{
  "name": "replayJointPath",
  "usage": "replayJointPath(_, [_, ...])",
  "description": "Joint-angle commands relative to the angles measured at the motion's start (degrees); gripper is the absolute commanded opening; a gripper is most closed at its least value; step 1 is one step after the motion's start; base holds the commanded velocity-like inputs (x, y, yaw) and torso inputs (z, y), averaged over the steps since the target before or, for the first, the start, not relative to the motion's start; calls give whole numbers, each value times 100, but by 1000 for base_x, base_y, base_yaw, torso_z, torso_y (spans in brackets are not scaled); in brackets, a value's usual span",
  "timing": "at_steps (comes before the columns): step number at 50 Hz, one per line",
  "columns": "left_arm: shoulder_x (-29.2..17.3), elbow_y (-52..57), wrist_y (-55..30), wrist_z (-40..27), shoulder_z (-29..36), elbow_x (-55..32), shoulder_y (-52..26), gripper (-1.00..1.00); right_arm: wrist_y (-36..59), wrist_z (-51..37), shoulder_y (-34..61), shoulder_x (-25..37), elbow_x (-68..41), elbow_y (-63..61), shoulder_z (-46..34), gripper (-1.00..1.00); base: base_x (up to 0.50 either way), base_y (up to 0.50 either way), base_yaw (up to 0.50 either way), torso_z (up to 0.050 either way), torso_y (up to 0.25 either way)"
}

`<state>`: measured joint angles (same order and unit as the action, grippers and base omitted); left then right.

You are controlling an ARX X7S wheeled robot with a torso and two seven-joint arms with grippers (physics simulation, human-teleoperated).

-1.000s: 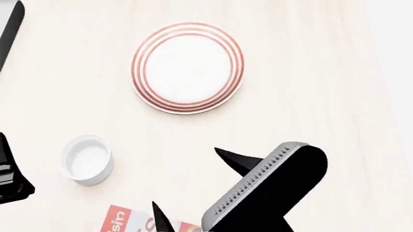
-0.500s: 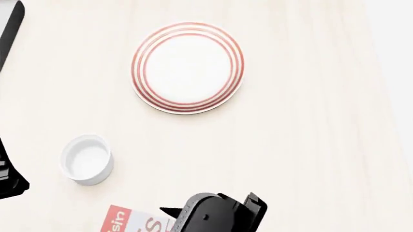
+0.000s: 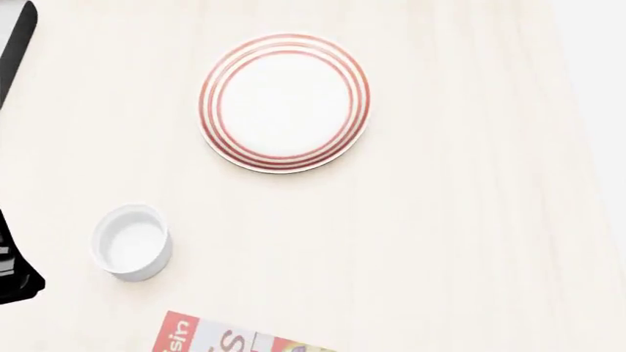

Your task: Pick the akita bowl on the cookies box and place it on the plate.

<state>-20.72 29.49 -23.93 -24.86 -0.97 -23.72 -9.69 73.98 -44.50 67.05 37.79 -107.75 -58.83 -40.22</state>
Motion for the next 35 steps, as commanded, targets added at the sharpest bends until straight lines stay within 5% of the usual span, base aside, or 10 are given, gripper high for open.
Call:
replayJointPath(1, [-16, -2, 42, -5, 11, 1, 28, 100, 66, -920, 282, -504, -627, -60, -781, 100, 0, 0, 0, 0, 0])
replayJointPath(35, [-48, -58, 105, -32, -4, -66, 48, 100, 458, -1782, 693, -1130, -1098, 735, -2501, 100, 0, 0, 0, 0, 0])
